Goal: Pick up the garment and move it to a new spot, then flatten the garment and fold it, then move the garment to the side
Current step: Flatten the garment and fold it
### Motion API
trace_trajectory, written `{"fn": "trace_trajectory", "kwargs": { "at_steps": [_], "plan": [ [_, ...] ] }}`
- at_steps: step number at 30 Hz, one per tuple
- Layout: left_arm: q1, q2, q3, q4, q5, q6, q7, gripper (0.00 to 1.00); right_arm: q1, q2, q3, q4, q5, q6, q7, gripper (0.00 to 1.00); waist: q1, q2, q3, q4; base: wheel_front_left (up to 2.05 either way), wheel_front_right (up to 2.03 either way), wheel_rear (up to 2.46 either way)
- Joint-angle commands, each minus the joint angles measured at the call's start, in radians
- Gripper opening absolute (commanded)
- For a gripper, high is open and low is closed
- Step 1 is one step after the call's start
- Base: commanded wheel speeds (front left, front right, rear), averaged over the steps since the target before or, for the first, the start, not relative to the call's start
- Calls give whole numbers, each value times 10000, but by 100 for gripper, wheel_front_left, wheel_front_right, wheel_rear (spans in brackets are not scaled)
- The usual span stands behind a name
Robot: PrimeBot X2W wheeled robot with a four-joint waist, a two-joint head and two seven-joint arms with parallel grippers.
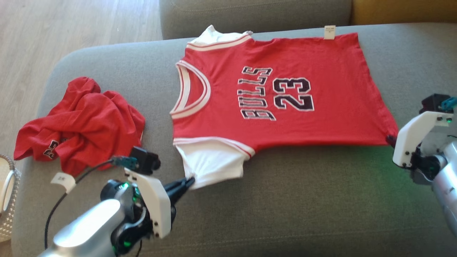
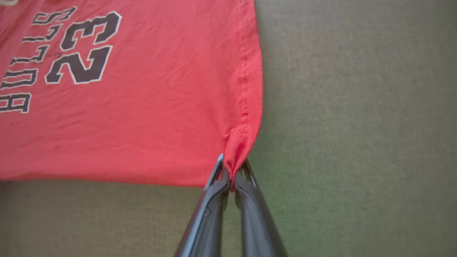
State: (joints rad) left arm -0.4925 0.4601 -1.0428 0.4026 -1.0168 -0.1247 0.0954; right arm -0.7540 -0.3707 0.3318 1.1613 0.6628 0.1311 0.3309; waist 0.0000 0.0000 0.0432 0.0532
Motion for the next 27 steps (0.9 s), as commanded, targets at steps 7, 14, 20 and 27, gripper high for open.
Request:
{"fn": "trace_trajectory", "kwargs": {
  "at_steps": [7, 14, 20, 27],
  "plan": [
    [-94, 1268, -565, -1640, -887, -59, 508, 0, 641, -1061, 866, -1382, 731, -4, 1916, 0, 0, 0, -217, -154, 0, 0, 0],
    [79, 1909, -1139, -2273, -1371, -59, 860, 0, 1547, -1589, 1359, -2417, 1349, -4, 3656, 0, 0, 0, -388, -304, 0, 0, 0],
    [254, 2363, -1469, -2798, -1907, -59, 1295, 0, 2049, -2115, 1364, -2912, 1509, -4, 4606, 0, 0, 0, -529, -396, 0, 0, 0],
    [578, 2836, -1794, -3428, -2709, -59, 1976, 0, 2773, -2505, 1174, -4127, 1946, -4, 6377, 0, 0, 0, -612, -514, 0, 0, 0]
  ]
}}
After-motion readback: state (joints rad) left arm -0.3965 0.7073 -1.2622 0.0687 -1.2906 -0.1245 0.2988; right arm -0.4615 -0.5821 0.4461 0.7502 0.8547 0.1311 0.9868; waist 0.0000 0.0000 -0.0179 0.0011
